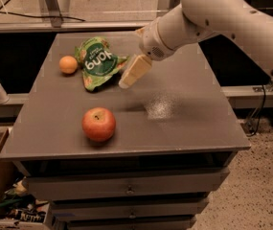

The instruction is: Pick green rice chip bag

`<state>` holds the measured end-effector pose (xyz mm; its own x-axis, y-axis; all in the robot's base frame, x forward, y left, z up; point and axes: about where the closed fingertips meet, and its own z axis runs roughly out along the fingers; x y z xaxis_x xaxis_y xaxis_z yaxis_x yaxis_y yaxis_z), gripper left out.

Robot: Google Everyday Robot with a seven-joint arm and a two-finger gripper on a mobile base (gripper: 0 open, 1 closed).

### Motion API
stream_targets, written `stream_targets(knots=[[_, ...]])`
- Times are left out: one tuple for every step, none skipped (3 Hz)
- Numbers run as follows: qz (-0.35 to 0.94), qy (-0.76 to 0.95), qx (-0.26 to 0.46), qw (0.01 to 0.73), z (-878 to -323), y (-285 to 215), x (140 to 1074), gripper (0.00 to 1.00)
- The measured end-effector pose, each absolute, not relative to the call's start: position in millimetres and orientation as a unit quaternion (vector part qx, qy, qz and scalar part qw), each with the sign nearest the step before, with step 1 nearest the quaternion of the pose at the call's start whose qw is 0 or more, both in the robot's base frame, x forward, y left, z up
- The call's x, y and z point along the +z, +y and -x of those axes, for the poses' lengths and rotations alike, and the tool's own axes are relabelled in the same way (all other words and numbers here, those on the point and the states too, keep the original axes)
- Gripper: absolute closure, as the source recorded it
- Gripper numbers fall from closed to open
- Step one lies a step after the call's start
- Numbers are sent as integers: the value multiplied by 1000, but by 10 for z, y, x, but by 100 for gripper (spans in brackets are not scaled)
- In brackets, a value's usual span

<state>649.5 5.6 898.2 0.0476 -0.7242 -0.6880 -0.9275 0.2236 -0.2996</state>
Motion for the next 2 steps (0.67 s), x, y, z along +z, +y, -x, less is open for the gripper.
stream_targets(knots=[[589,686,150,400,-6729,281,8906,0],[569,694,173,405,-6889,507,8777,0]])
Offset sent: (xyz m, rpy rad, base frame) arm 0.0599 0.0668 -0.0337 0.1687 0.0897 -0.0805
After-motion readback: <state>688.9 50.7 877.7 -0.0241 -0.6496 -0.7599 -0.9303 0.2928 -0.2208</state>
